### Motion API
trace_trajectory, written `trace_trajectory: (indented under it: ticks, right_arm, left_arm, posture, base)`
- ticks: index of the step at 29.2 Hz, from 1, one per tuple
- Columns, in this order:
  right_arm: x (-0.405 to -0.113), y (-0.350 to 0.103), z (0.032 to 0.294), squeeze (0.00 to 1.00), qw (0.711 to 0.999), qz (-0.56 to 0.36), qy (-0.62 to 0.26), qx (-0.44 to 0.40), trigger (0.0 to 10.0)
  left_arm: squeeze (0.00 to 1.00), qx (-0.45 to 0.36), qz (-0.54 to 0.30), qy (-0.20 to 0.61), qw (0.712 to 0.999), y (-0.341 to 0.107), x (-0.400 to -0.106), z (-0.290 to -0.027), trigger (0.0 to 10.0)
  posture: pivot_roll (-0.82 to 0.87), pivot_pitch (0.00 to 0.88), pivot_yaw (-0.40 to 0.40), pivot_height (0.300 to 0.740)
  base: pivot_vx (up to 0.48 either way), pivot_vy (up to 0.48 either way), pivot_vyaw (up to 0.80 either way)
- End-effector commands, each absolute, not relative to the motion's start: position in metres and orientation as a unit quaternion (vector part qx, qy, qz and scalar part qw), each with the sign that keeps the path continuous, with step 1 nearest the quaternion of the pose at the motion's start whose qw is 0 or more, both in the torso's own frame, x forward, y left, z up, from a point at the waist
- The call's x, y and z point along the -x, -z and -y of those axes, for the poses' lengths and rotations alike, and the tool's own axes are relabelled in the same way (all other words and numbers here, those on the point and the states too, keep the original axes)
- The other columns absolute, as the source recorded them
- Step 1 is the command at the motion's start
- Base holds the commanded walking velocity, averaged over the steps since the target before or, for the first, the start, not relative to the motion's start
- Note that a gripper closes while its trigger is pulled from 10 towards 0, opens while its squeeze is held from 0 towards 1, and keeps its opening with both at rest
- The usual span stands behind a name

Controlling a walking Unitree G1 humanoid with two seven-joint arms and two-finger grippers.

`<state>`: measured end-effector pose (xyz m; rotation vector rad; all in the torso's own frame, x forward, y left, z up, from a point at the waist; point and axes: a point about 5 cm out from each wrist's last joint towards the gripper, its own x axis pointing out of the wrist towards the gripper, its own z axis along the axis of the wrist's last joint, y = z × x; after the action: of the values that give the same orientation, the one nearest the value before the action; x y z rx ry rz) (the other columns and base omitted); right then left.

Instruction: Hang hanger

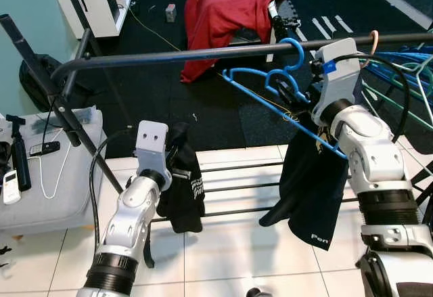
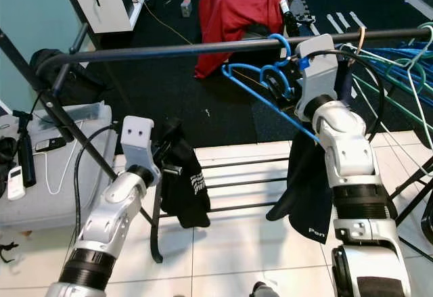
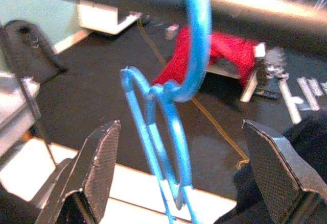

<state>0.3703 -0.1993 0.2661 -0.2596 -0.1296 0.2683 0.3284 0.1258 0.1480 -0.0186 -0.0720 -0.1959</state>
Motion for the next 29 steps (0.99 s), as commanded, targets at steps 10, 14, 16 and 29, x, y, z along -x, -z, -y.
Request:
trace_trajectory:
  ticks: [10,14,16,29]
  right_arm:
    - [-0.386,-0.262,0.22,0.0,0.98,0.027,-0.16,0.117,10.0]
    - [-0.389,-0.265,0.224,0.0,0.979,0.025,-0.16,0.121,0.0]
    - [-0.39,-0.267,0.224,0.0,0.978,0.025,-0.164,0.123,0.0]
    - [-0.393,-0.273,0.221,0.0,0.967,0.032,-0.195,0.161,0.0]
  left_arm:
    - [0.0,-0.002,0.047,0.092,0.995,-0.155,-0.331,-0.131,10.0]
    - [0.0,-0.001,0.049,0.091,0.995,-0.156,-0.332,-0.13,10.0]
    - [0.0,-0.001,0.05,0.091,0.995,-0.156,-0.332,-0.129,10.0]
    - [0.0,-0.006,0.053,0.09,0.995,-0.157,-0.333,-0.13,10.0]
  posture:
    - [-0.07,0.173,0.064,0.74]
    - [-0.07,0.171,0.058,0.74]
    - [-0.07,0.171,0.057,0.74]
    - [-0.07,0.159,0.06,0.74]
  base:
    - [0.0,0.0,0.0]
    - [0.0,0.0,0.0]
    - [0.0,0.0,0.0]
    - [0.0,0.0,0.0]
